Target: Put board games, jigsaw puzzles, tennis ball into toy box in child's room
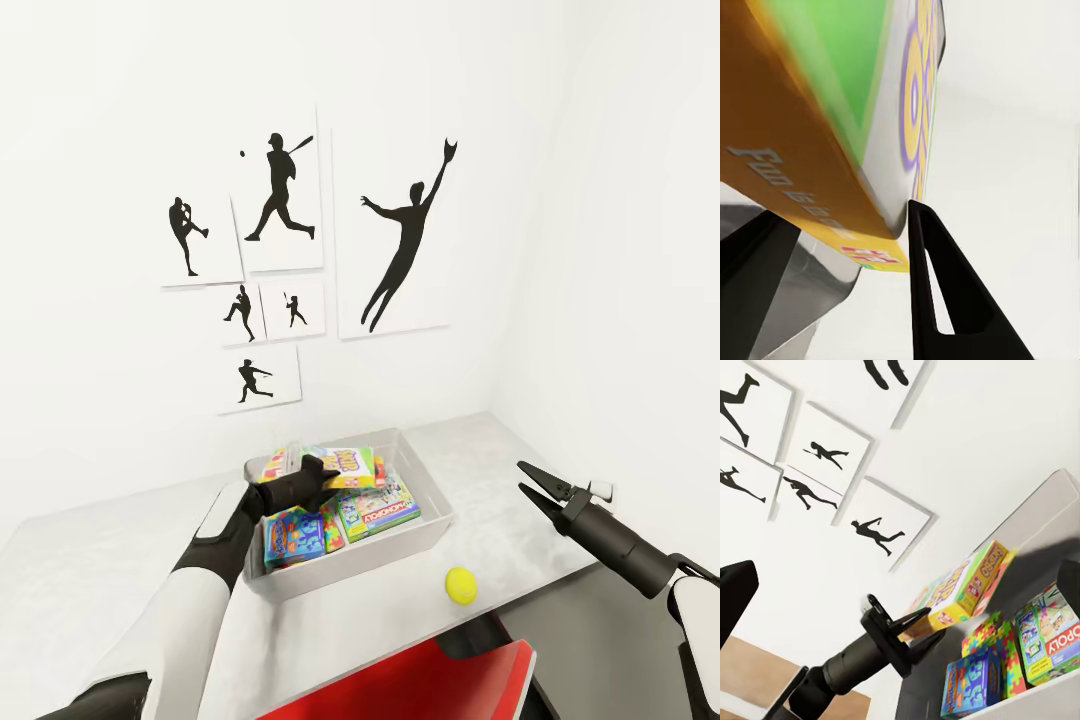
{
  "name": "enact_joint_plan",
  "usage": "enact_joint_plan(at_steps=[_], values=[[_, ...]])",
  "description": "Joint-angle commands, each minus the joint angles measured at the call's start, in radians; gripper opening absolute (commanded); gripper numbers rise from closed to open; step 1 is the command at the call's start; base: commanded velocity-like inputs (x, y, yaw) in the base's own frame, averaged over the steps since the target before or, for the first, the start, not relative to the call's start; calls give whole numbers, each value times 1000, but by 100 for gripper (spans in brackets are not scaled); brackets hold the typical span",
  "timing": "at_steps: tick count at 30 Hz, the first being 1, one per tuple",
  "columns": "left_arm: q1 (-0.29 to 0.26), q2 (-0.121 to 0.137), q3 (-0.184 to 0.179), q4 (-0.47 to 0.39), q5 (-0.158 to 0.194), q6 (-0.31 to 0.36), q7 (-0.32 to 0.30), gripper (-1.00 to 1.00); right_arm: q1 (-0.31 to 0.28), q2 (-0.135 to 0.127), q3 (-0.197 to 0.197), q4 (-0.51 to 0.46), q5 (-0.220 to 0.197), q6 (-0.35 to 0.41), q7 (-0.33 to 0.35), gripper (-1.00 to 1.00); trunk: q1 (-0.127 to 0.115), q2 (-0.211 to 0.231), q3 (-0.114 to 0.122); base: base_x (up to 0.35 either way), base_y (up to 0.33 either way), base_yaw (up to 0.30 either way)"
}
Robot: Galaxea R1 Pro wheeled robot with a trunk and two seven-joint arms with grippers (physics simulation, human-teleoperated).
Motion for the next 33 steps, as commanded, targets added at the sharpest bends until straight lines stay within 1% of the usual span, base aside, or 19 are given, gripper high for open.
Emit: enact_joint_plan(at_steps=[1, 2, 3, 4, 6, 8, 11, 13, 15, 17, 21, 33], values=[[-1, -1, 5, 8, 29, 3, 12, -100, -1, 0, -2, 0, 3, 6, 5, 100, 0, -1, -2, 0, 0, 0], [-1, -1, 4, 13, 40, 1, 12, -100, -1, 0, -2, 0, 3, 6, 5, 100, 0, -1, -2, 0, 0, 0], [-1, -1, 4, 21, 64, -6, 12, -100, -1, 0, -2, 0, 3, 6, 5, 100, 0, -1, -2, 0, 0, 0], [-1, -1, 3, 30, 96, -27, 13, -100, -1, 0, -2, 0, 3, 6, 5, 100, 0, -1, -2, 0, 0, 0], [-1, -1, -1, 36, 117, -46, 13, -100, -1, 0, -2, 0, 3, 6, 5, 100, 0, -1, -2, 0, 0, 0], [-1, -1, -8, 41, 126, -57, 13, -100, -1, 0, -2, 0, 3, 6, 5, 100, 0, -1, -2, 0, 0, 0], [-1, -1, -32, 54, 140, -80, 13, -100, -1, 0, -2, 0, 3, 6, 5, 100, 0, -1, -2, 0, 0, 0], [-1, -1, -46, 58, 159, -94, 13, -100, -1, 0, -2, 0, 3, 6, 5, 100, 0, -1, -2, 0, 0, 0], [-1, -1, -50, 60, 174, -103, 13, -100, -1, 0, -2, 0, 3, 6, 5, 100, 0, -1, -2, 0, 0, 0], [-1, -1, -53, 60, 184, -111, 13, -100, 0, 0, -2, 0, 3, 6, 5, 100, 0, -1, -2, 0, 0, 0], [-1, -1, -56, 61, 192, -118, 13, -100, -1, 0, -2, 0, 3, 6, 5, 100, 0, -1, -2, 0, 0, 0], [-1, -1, -57, 61, 196, -120, 13, -100, -1, 0, -2, 0, 3, 6, 5, 100, 0, -1, -2, 0, 0, 0]])
